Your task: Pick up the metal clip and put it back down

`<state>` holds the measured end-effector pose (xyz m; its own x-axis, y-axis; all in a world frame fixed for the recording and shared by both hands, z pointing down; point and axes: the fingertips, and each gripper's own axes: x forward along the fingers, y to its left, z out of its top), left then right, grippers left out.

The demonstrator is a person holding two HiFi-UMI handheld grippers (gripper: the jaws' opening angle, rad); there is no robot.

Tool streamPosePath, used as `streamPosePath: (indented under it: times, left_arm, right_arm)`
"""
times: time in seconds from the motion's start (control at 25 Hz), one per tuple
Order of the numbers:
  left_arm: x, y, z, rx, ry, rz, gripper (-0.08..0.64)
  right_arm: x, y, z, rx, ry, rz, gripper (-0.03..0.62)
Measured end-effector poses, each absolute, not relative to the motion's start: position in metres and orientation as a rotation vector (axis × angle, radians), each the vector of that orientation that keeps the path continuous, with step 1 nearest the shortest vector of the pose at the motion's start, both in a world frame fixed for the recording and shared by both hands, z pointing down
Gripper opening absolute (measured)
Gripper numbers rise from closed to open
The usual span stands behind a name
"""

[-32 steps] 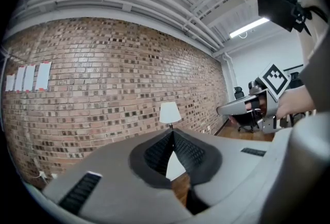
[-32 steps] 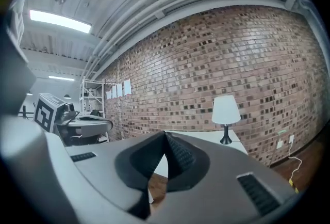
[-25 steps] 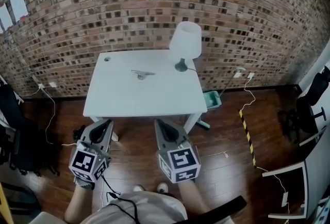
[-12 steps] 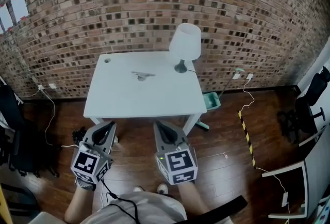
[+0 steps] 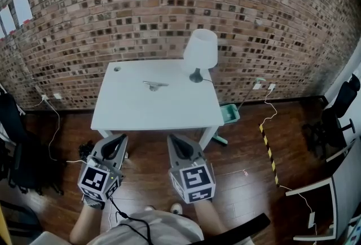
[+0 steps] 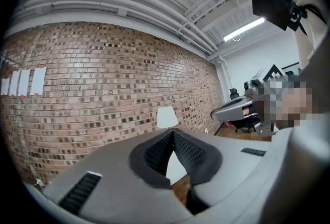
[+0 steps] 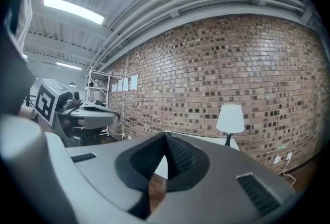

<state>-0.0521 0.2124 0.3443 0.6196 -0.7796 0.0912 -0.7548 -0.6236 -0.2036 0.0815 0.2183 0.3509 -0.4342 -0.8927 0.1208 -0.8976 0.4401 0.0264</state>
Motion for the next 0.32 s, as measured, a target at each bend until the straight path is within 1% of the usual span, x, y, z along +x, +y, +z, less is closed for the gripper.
streamPosePath:
  times: [0.32]
  left_arm:
    - [-0.0487,0.2131,0.3461,-2.689,1.284,-0.25,-0.002]
  right_arm:
    - [0.0841,0.2212,0.3559,1.603,-2.565,0.071,-0.023]
